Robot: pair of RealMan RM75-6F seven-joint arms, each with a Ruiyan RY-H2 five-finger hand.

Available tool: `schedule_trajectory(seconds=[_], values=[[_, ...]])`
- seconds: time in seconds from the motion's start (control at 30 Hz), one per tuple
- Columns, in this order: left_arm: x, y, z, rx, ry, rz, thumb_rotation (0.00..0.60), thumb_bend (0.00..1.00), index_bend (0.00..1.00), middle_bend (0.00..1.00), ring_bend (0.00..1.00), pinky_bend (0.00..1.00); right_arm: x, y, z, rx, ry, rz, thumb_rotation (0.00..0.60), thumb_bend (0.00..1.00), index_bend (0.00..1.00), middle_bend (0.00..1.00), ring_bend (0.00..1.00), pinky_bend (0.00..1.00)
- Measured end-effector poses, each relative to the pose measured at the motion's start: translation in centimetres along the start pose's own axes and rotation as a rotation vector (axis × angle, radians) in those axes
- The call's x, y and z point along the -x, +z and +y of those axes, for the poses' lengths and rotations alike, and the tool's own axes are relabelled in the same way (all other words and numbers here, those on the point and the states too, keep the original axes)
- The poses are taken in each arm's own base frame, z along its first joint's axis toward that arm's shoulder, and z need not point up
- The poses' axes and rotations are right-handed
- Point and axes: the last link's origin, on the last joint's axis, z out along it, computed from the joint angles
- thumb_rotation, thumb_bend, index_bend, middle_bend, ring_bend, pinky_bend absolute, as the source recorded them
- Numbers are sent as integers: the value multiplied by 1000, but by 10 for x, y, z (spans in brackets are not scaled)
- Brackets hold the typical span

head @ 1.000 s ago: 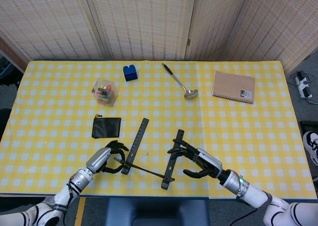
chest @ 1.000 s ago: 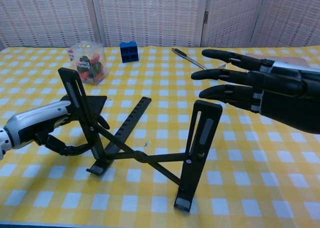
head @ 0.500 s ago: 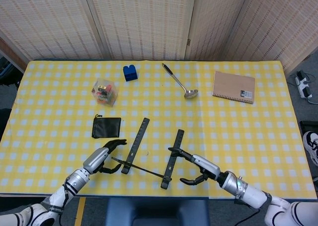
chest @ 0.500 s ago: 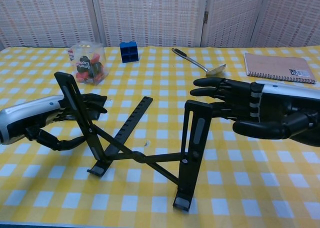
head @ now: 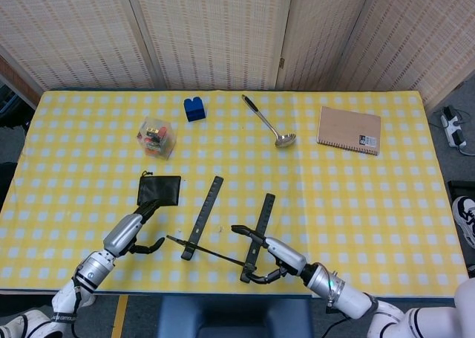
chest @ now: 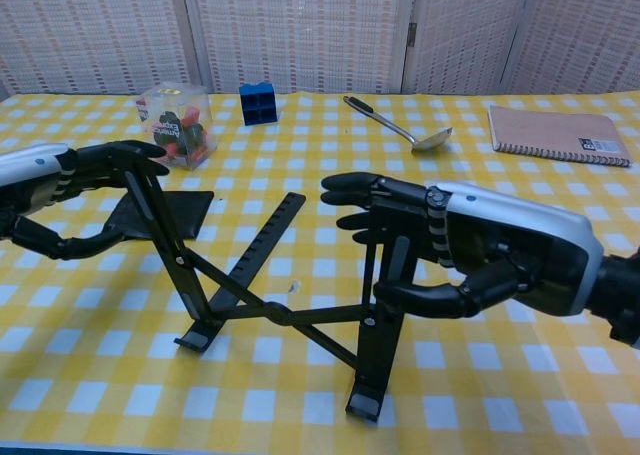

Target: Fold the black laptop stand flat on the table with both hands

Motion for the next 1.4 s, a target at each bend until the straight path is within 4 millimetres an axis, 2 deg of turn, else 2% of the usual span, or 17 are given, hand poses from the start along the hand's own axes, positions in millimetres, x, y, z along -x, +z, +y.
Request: schedule_trajectory(seconds=[0.27,0.57,0.77,0.93,1.1,1.2,1.27,1.33,1.4], values=[[-18,-8,1,-6,30,41,600,447,59,123,0,0,13,22,-1,-17,21,62,512,385,0,0,5,0],[-28,-10,-1,-15,41,58,600,447,63,123,0,0,-5,24,5,27,51,227,527,385,0,0,9,0],[-36,-7,2,-2,61,64,600,447,71,123,0,0,-29,9,13,60,101,372,550,386,0,0,9,0],[-45,-2,7,14,101,63,600,447,77,123,0,0,-53,-17,12,47,129,510,550,385,0,0,8,0],[-53,7,10,26,140,66,600,446,126,133,12,0,-76,-47,2,-4,54,622,551,385,0,0,17,0],[-57,13,10,26,185,73,600,446,151,160,42,1,-84,-59,-7,-35,-40,643,550,385,0,61,111,0],[-59,20,9,22,234,74,600,446,166,180,63,7,-85,-63,-12,-46,-109,636,551,386,16,172,222,5],[-61,27,8,20,291,72,600,445,172,189,75,17,-85,-64,-17,-54,-205,619,563,386,78,275,307,44],[-62,36,6,18,371,65,600,426,177,192,81,30,-84,-65,-22,-57,-316,597,587,385,173,367,384,124]])
